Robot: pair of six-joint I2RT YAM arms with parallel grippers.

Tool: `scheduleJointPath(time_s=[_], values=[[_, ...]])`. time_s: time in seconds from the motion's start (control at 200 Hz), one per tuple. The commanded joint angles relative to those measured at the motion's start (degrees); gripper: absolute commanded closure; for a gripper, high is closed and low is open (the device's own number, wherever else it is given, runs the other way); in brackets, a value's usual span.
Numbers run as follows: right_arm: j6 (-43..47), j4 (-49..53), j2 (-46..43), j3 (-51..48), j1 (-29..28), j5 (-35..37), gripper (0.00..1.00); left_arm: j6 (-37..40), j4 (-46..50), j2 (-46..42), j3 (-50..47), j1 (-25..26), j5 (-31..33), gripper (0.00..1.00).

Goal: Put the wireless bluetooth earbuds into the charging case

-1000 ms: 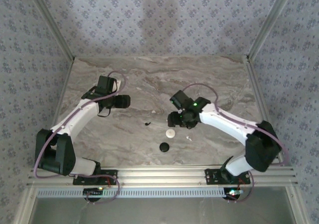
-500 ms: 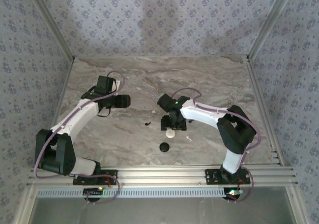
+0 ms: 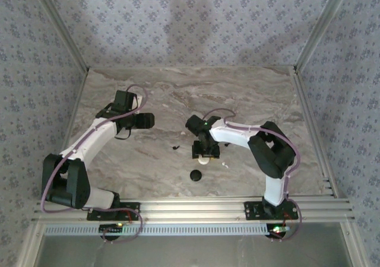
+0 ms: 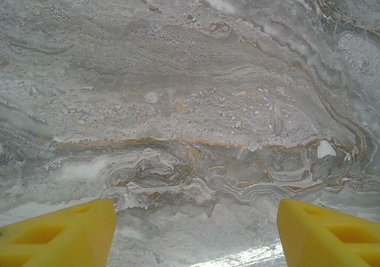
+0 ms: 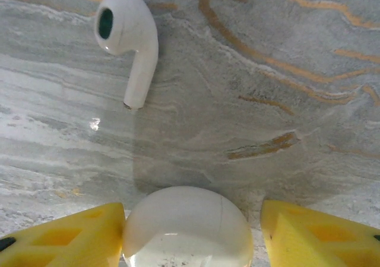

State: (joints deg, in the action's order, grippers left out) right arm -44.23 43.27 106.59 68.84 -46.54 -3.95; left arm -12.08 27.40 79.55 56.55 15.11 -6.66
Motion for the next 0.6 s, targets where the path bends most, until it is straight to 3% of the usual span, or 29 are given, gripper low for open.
scheduleJointPath(time_s=[0.0,0.185,0.595], values=[[-1.4,0.0,1.0,0.0,-0.7,-1.2,0.36,0.0,1.7,0.2,-0.6,-0.4,-1.0,0.28],[-1.5,-0.8,0.7,-1.7,-1.1,-1.3,0.50,0.0,1.7,0.5,-0.3,-0.4,-1.5,0.28],[-3.3,-6.7,-7.9,-7.4,-0.9,3.5,0.53,-2.1,2.3,2.3,2.6,-0.4,-5.1,0.31]])
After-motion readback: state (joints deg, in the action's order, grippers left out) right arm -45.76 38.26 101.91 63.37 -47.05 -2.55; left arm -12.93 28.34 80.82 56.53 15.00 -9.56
